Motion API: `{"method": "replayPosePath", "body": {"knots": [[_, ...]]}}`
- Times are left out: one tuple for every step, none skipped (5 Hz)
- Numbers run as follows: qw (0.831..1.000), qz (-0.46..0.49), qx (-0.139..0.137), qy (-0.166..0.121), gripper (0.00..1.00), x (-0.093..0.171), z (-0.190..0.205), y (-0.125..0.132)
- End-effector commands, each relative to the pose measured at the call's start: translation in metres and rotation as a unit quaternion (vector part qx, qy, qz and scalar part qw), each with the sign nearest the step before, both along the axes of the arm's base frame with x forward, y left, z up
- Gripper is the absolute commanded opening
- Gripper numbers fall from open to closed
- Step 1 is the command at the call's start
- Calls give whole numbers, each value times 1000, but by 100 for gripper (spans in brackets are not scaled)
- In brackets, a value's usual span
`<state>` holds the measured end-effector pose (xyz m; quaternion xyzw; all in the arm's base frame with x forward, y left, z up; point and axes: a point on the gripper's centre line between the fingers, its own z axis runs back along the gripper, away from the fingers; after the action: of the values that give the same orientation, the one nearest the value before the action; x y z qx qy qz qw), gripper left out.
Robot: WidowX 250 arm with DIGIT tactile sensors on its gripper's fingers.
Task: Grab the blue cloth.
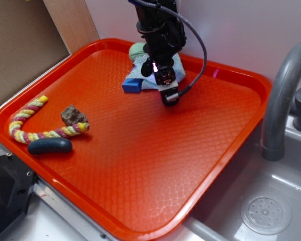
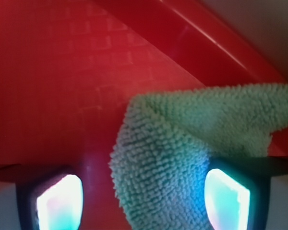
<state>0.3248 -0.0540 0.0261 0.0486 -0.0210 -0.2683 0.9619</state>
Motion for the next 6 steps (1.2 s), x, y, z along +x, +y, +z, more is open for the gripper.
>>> {"method": "replayPosePath", "body": {"knots": [[997,76,22,12,100,10,-10,31],[995,97,31,12,0,15,-11,38],[994,101,27,7,0,15,-6,39],[994,104,29,2,0,13,-7,39],[994,106,31,-1,0,13,-6,37],[993,116,30,2,0,13,-3,37]]}}
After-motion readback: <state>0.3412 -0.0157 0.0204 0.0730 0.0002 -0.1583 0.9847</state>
